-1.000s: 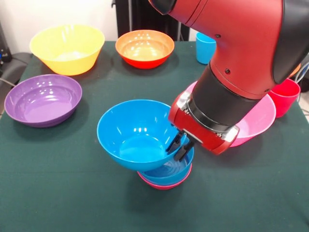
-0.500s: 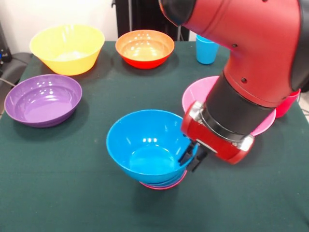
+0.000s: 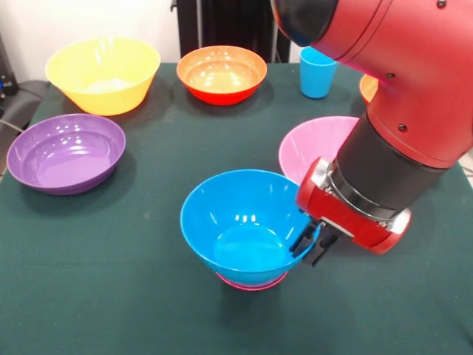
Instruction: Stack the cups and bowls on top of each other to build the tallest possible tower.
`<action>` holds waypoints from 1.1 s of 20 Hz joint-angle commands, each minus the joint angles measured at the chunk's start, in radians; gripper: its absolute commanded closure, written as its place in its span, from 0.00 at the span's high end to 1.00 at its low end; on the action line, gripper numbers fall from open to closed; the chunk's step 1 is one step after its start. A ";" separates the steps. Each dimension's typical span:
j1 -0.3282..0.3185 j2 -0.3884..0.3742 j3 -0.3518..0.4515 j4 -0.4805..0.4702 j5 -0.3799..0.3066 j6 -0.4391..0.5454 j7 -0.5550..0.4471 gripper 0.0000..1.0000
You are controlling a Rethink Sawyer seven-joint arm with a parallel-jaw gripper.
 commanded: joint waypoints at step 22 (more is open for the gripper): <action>0.046 -0.021 0.106 0.129 -0.058 0.008 0.095 0.00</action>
